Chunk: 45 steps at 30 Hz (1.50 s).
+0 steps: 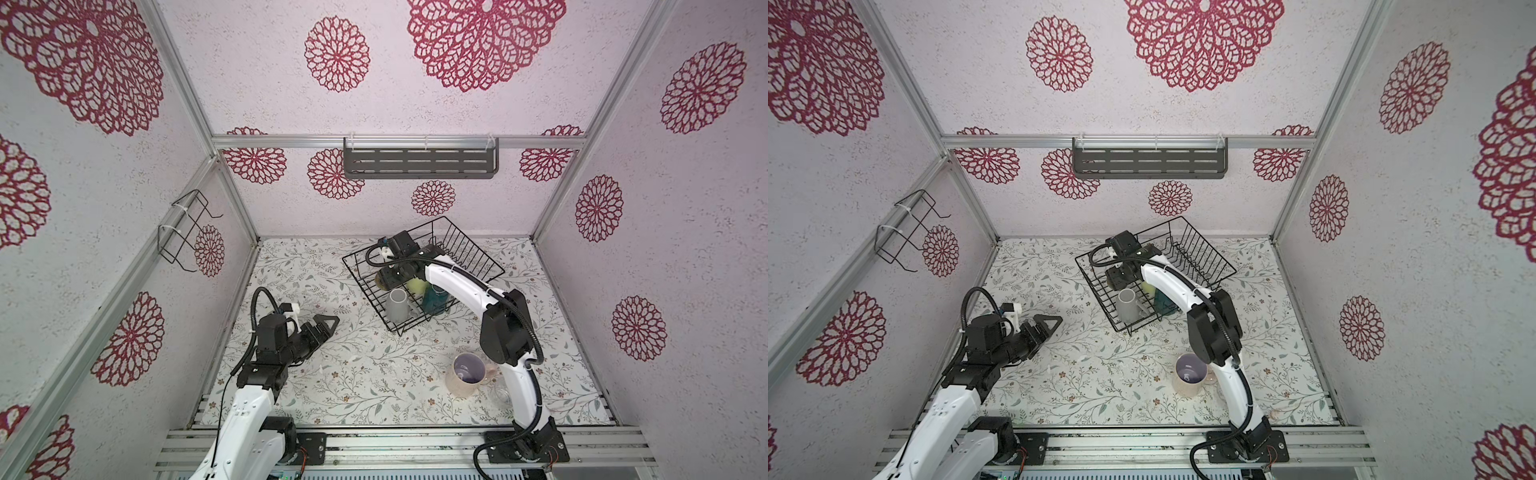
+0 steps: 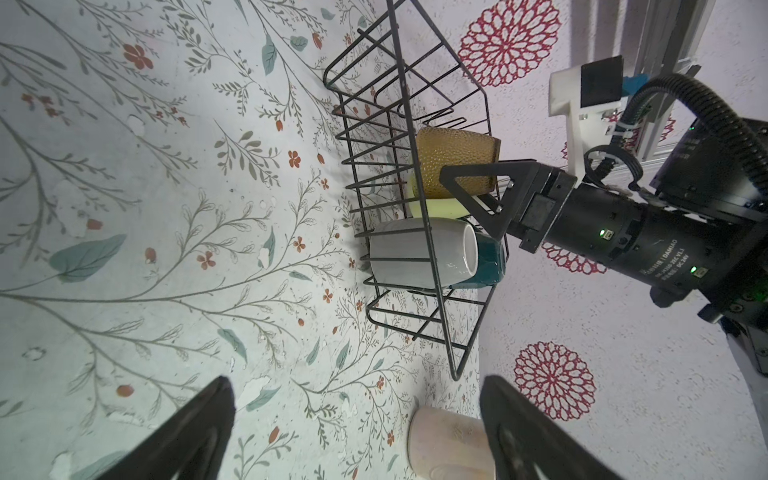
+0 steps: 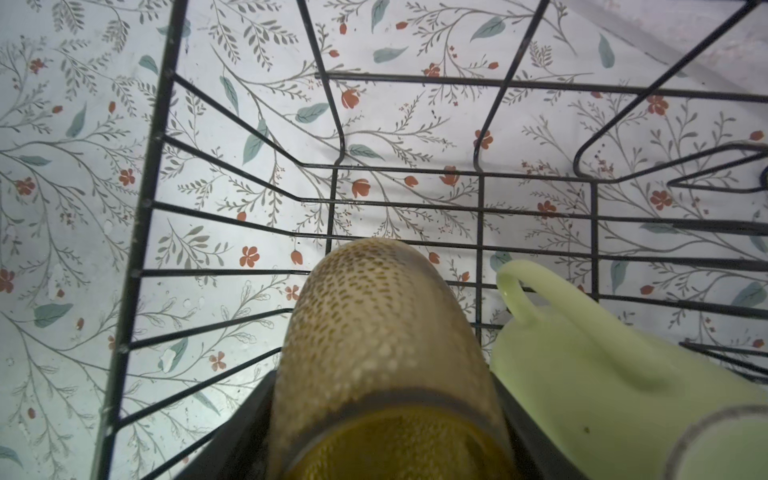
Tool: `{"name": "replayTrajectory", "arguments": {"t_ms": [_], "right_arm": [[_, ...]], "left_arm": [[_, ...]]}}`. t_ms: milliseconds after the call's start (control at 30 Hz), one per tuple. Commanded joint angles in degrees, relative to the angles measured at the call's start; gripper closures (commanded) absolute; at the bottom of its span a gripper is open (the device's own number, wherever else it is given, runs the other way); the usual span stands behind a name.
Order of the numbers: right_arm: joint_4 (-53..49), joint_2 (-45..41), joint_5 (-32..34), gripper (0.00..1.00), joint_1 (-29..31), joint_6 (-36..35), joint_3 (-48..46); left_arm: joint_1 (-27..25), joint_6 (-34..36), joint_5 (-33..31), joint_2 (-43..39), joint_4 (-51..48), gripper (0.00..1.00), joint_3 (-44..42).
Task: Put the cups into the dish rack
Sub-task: 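Carry the gold glass into the rack with the right gripper while left withdraws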
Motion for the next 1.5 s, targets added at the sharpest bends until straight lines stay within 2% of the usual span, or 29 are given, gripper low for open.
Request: {"name": "replayTrajectory", "arguments": {"t_ms": [0, 133, 267, 700, 1000, 1167, 1267, 1467], "right_arm": [[-4.4, 1.3, -0.2, 0.33, 0.2, -3.6, 3.6], [-7.7, 4.1, -1.4, 0.33, 0.2, -7.3, 7.1], [-10.6, 6.5, -2.0, 0.32, 0.2, -8.0, 10.4], [-12.2, 7.6, -3.5, 0.24, 0.4, -10.8, 12.1], [-13.1, 9.8, -3.3, 0.24, 0.6, -12.2, 13.9], [-13.6, 8.2, -5.0, 0.22, 0.7, -11.5, 14.5], [-13.2, 6.2, -5.9, 0.15, 0.7, -10.9, 14.5], [-9.9, -0.1, -3.8, 0.12, 0.6, -5.7, 13.0]], "left_arm": [[0.6, -0.5, 1.8, 1.2, 2.5, 0.04, -0.9], [0.6, -1.1, 2.0, 1.6, 2.9, 0.03, -1.1], [0.7, -0.5, 1.9, 2.1, 0.1, 0.03, -0.1], [1.2, -0.6, 2.4, 3.0, -0.6, 0.03, 0.2], [2.0, 0.0, 3.8, 3.2, -2.6, 0.03, 0.4], [2.2, -1.5, 4.0, 2.1, -2.9, 0.03, 0.3], [2.2, -1.5, 5.1, 1.1, -4.4, 0.03, 1.3], [2.1, -3.7, 6.8, -3.7, -5.8, 0.04, 2.0]]}}
